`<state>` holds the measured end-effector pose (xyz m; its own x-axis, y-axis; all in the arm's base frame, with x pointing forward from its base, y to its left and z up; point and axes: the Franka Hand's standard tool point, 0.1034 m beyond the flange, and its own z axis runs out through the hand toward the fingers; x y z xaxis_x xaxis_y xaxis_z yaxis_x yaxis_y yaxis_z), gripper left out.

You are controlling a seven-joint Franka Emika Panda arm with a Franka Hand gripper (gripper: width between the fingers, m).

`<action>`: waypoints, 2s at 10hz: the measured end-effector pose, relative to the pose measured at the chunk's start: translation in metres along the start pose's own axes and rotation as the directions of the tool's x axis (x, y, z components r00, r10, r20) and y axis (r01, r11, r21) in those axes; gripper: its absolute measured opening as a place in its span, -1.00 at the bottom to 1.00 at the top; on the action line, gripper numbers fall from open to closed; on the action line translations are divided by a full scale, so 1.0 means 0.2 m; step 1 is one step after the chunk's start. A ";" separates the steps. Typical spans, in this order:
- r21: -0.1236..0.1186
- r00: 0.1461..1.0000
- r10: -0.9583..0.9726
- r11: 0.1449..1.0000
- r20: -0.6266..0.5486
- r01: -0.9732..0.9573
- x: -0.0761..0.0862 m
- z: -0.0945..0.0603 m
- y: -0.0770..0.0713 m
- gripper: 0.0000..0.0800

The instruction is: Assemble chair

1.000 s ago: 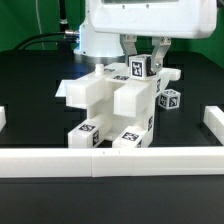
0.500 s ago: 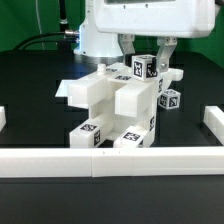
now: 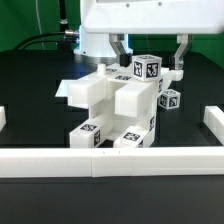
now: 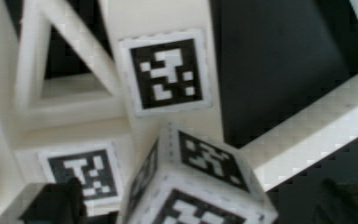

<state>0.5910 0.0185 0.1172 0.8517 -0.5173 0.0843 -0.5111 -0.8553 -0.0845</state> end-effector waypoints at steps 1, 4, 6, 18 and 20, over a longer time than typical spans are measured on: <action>-0.004 0.996 -0.092 0.996 -0.001 0.092 0.00 0.00 0.00 0.62; -0.014 0.923 -0.384 0.923 0.000 0.384 0.01 0.00 0.01 0.62; -0.018 0.863 -0.506 0.863 0.002 0.506 0.02 0.00 0.02 0.62; -0.020 0.934 -0.357 0.934 -0.016 0.357 0.02 0.00 0.02 -0.29; -0.015 0.983 -0.182 0.983 -0.018 0.181 0.02 0.00 0.02 -0.29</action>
Offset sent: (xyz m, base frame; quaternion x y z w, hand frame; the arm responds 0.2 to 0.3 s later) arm 0.0084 0.0044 0.0002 0.0020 -0.0090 -0.2607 0.9654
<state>0.5925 0.0126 0.1165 0.9280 -0.3539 0.1165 -0.3499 -0.9353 -0.0533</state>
